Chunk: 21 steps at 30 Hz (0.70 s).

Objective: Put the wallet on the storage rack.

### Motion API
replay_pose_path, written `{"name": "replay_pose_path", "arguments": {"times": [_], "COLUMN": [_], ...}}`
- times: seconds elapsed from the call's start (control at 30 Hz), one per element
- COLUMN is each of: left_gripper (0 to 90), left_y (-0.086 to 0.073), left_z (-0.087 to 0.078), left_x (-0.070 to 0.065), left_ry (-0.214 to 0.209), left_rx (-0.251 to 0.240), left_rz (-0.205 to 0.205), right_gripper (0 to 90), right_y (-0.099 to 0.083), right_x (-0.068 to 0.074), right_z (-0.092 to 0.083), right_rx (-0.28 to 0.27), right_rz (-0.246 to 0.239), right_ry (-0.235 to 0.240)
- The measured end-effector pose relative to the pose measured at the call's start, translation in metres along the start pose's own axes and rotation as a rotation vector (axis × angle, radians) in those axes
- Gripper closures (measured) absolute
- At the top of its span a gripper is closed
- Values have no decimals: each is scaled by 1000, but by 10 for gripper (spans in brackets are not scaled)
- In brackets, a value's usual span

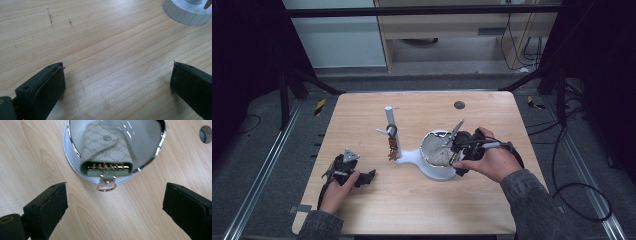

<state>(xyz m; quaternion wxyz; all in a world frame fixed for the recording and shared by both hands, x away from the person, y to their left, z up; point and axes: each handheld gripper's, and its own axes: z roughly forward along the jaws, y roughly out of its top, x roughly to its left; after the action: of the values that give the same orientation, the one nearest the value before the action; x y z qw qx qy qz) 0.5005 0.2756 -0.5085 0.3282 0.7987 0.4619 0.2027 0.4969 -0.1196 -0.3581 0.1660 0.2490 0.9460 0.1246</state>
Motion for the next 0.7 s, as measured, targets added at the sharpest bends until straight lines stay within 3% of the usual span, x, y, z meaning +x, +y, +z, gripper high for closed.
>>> {"name": "replay_pose_path", "arguments": {"times": [0.13,0.27,0.37,0.57,0.7], "left_gripper": [0,0,0,0,0], "left_y": [0,0,0,0,0], "left_z": [0,0,0,0,0], "left_x": [0,0,0,0,0], "left_ry": [0,0,0,0,0], "left_rx": [0,0,0,0,0], "left_rz": [1,1,1,1,1], "right_gripper": [55,56,62,72,77], "right_y": [-13,-30,-48,-76,-87], "right_x": [-6,-10,-15,-20,-21], "right_z": [-3,-5,-3,13,26], "right_rx": [-43,-90,-144,-226,-249], "right_rz": [38,67,118,215,283], "right_ry": [-4,-34,-65,-122,-135]}}
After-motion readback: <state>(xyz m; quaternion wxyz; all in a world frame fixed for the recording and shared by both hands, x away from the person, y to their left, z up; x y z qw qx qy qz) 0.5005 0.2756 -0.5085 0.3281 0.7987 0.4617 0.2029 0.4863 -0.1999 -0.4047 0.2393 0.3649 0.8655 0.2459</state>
